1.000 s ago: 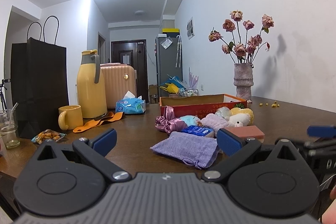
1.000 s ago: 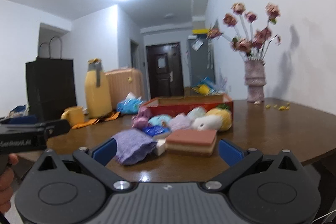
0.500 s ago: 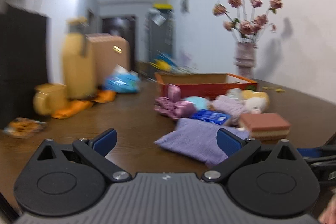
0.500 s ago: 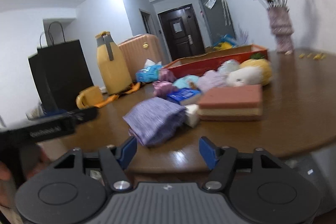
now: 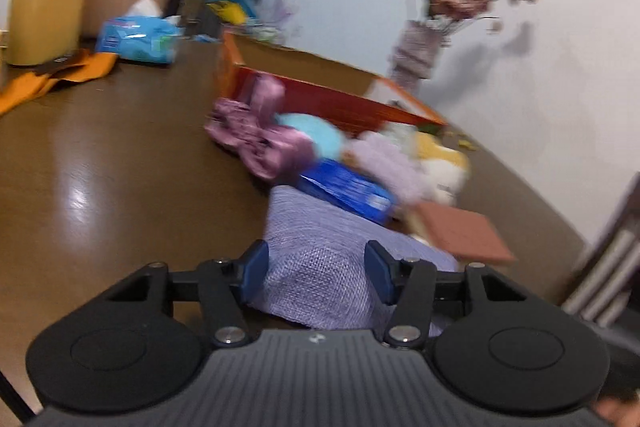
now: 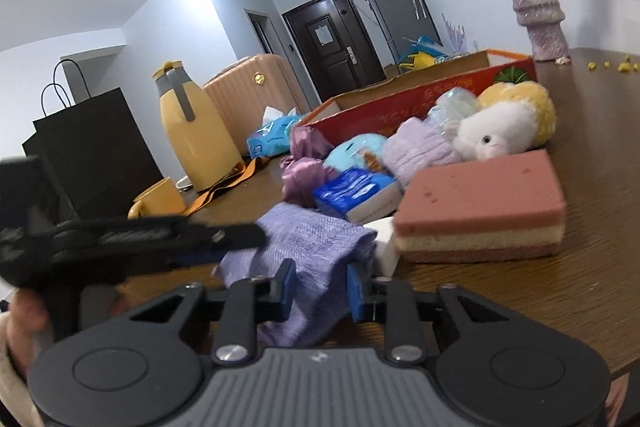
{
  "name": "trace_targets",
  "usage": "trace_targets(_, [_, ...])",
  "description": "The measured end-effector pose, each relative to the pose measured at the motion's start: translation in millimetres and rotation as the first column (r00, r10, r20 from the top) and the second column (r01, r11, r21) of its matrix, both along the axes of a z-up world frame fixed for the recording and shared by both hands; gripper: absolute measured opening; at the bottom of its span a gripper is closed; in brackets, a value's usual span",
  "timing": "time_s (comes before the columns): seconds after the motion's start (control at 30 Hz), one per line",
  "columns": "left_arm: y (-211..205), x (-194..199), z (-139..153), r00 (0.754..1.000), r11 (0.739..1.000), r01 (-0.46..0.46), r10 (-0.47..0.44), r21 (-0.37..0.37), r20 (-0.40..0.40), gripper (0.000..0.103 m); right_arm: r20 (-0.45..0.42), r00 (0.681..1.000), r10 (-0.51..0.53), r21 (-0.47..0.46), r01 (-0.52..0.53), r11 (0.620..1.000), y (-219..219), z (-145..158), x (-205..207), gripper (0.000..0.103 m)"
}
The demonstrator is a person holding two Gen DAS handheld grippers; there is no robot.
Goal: Organize soft objects
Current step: 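Lower the left and right grippers onto the lilac pouch and grasp it together, then carry the lilac pouch into the cardboard box and release it with both grippers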
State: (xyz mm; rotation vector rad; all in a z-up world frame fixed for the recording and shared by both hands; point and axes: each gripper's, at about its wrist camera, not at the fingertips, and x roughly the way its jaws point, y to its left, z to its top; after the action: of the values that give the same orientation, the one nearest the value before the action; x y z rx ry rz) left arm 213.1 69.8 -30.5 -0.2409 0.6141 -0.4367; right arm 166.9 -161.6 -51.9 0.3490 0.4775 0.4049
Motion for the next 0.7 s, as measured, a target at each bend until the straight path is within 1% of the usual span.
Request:
trace_targets(0.07, [-8, -19, 1, 0.999, 0.999, 0.040, -0.040, -0.015, -0.008, 0.053, 0.017, 1.000, -0.019, -0.016, 0.019, 1.000, -7, 2, -3, 0.029])
trace_targets(0.13, [-18, -37, 4, 0.998, 0.998, 0.056, -0.056, -0.010, 0.008, 0.054, 0.023, 0.999, -0.037, -0.029, 0.037, 0.999, -15, 3, -4, 0.029])
trace_targets(0.17, [-21, -46, 7, 0.997, 0.998, 0.065, -0.065, -0.008, 0.033, 0.061, 0.028, 0.999, -0.041, -0.032, 0.042, 0.999, -19, 4, -4, 0.030])
trace_targets(0.2, [-22, -54, 10, 0.996, 0.998, 0.059, -0.059, -0.004, 0.066, 0.071, 0.028, 0.999, -0.046, -0.039, 0.047, 0.998, -23, 4, -5, 0.031])
trace_targets(0.23, [-24, -60, 12, 0.995, 1.000, 0.023, -0.024, 0.012, 0.099, 0.077, 0.028, 0.998, -0.052, -0.043, 0.053, 0.998, -27, 4, -7, 0.036])
trace_targets(0.27, [-24, -65, 14, 0.992, 1.000, -0.008, 0.006, 0.022, 0.125, 0.082, 0.031, 0.998, -0.058, -0.041, 0.060, 0.997, -32, 4, -9, 0.045])
trace_targets(0.33, [-24, -66, 11, 0.990, 0.998, -0.044, 0.038, 0.040, 0.136, 0.082, 0.037, 0.996, -0.078, -0.044, 0.079, 0.996, -39, 4, -15, 0.051])
trace_targets(0.37, [-25, -63, 7, 0.992, 0.997, -0.055, 0.049, 0.052, 0.118, 0.082, 0.041, 0.995, -0.088, -0.046, 0.090, 0.995, -41, 4, -17, 0.051])
trace_targets(0.43, [-26, -57, 0, 0.995, 0.996, -0.069, 0.064, 0.060, 0.081, 0.077, 0.040, 0.995, -0.095, -0.047, 0.097, 0.994, -44, 2, -17, 0.050])
trace_targets(0.5, [-25, -53, -4, 0.997, 0.997, -0.059, 0.057, 0.049, 0.056, 0.059, 0.037, 0.995, -0.090, -0.047, 0.092, 0.995, -42, 0, -15, 0.050])
trace_targets(0.53, [-25, -52, -5, 0.998, 0.998, -0.052, 0.050, 0.041, 0.046, 0.054, 0.036, 0.996, -0.081, -0.050, 0.083, 0.995, -40, -1, -13, 0.050])
trace_targets(0.57, [-25, -52, -5, 0.998, 0.998, -0.046, 0.044, 0.034, 0.039, 0.047, 0.035, 0.997, -0.070, -0.053, 0.072, 0.996, -37, -1, -11, 0.045])
trace_targets(0.6, [-24, -53, -6, 0.998, 0.999, -0.044, 0.043, 0.029, 0.038, 0.042, 0.033, 0.998, -0.054, -0.054, 0.056, 0.997, -33, -2, -8, 0.040])
trace_targets(0.67, [-25, -54, -5, 0.998, 0.999, -0.046, 0.045, 0.022, 0.040, 0.033, 0.025, 0.999, -0.029, -0.073, 0.031, 0.997, -25, -6, -5, 0.016])
trace_targets(0.7, [-25, -56, -4, 0.998, 0.998, -0.050, 0.049, 0.025, 0.046, 0.027, 0.022, 0.999, -0.038, -0.094, 0.040, 0.995, -21, -7, -4, 0.007])
